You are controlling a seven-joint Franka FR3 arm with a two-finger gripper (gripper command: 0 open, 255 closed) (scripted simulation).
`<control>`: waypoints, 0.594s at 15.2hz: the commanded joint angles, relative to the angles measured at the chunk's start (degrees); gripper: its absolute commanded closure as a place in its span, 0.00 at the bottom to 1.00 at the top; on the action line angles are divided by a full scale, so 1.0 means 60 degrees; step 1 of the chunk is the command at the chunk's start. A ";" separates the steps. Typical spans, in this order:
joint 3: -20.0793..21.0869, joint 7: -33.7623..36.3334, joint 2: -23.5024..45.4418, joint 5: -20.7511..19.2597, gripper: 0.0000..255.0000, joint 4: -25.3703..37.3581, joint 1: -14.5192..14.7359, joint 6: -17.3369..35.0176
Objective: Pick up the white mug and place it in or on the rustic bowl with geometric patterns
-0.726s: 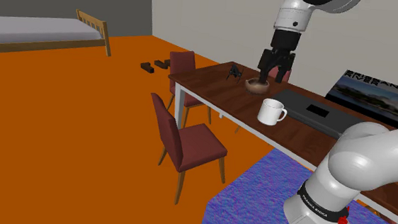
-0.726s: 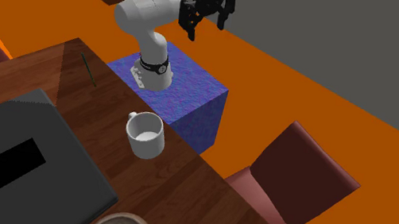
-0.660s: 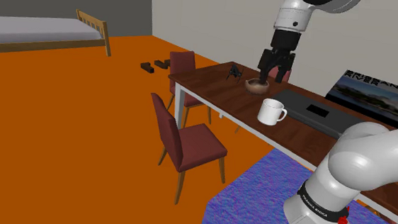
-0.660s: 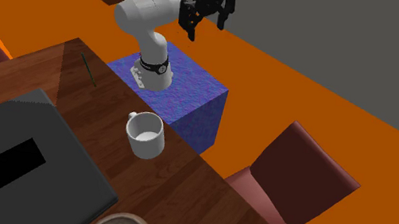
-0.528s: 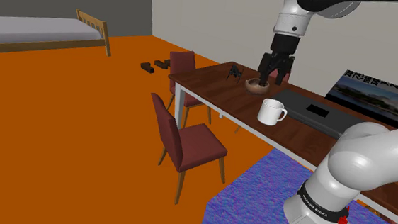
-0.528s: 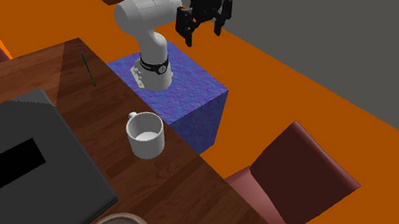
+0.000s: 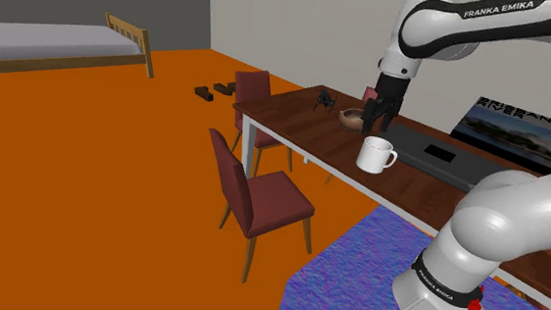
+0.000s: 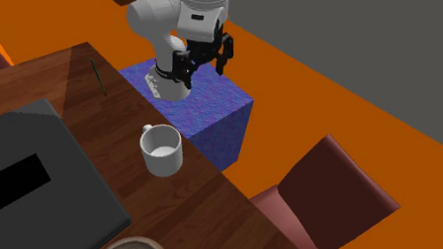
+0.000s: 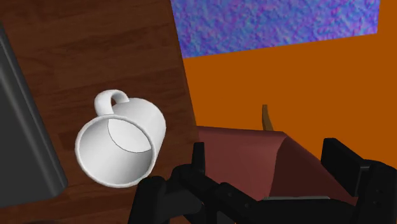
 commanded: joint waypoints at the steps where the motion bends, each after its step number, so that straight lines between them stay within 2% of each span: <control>1: -0.0318 -0.0419 0.0269 -0.0297 0.00 -0.0172 -0.0133 0.0585; 9: -0.1693 -0.2045 0.2175 -0.1102 0.00 -0.0339 -0.0460 0.3208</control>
